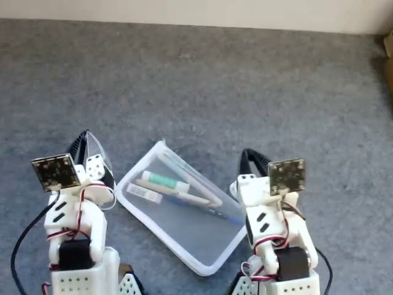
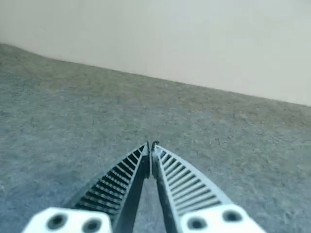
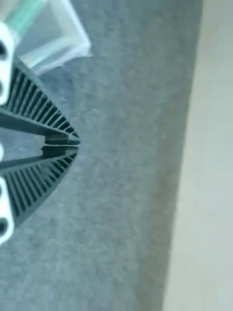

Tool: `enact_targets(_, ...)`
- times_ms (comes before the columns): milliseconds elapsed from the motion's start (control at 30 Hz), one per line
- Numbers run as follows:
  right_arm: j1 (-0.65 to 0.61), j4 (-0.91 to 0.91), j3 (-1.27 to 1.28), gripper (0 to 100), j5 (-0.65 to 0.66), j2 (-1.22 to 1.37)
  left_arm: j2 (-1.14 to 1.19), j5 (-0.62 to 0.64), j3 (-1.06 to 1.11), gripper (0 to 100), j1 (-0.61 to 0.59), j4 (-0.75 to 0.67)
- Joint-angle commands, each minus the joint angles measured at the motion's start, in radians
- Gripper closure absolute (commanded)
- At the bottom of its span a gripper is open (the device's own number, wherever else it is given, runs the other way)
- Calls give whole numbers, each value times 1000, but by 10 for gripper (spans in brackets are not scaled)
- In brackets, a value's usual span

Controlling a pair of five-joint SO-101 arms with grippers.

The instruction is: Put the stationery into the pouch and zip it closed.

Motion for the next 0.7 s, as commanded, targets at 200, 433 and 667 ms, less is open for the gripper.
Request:
enact_targets(200, -12, -71, 282, 989, -9, 1, -12, 8, 104, 970, -8, -57)
enact_targets(433, 54, -36, 334, 992, -9, -2, -12, 8, 104, 972, -8, 138)
enact_targets(667, 70, 174, 334, 992, -11, -2, -12, 8, 104, 972, -8, 379)
